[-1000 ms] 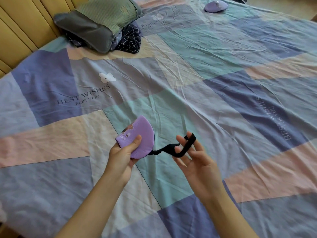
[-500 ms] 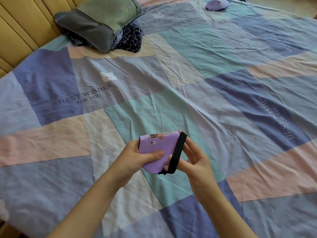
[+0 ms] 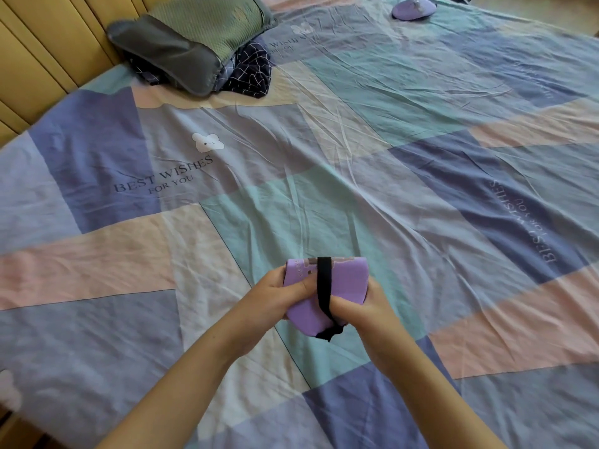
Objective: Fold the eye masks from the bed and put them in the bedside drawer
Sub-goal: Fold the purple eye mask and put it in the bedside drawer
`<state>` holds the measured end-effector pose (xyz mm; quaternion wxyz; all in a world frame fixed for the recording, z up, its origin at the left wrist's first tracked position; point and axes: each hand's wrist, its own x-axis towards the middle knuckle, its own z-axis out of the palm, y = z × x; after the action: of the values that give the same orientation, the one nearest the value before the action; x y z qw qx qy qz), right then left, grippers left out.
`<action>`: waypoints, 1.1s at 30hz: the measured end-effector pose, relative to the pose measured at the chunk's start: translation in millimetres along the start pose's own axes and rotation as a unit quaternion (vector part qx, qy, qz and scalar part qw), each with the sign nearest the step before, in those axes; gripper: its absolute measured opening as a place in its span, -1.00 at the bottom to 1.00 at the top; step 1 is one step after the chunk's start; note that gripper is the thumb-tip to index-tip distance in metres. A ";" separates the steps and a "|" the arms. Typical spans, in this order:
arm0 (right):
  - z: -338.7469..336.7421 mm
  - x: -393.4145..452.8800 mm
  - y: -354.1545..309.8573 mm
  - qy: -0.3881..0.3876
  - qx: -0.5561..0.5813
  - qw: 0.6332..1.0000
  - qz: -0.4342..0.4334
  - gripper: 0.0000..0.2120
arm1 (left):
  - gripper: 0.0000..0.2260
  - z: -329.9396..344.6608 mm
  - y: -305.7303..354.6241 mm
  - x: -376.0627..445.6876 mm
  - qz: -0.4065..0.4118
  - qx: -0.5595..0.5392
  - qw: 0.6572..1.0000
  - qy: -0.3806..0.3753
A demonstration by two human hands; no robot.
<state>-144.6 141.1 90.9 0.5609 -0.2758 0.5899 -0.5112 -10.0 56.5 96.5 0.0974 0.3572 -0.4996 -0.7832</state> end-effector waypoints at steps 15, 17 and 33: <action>-5.7 -10.1 9.3 0.107 -0.081 0.983 -0.124 -0.45 | -0.78 -2.0 -2.7 4.3 0.015 -0.078 0.979 0.188; -5.1 -12.5 5.7 0.081 -0.145 0.971 -0.171 -0.44 | -0.79 -3.1 -1.2 4.2 0.008 -0.092 0.977 0.190; 7.5 -0.1 -1.4 0.007 -0.154 0.967 -0.202 -0.60 | -0.75 -6.3 2.0 -9.0 0.021 -0.083 0.985 0.152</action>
<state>-137.9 138.6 93.4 0.3927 -0.4684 0.5976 -0.5189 0.3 55.6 100.8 0.2172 0.4523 -0.4198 -0.7563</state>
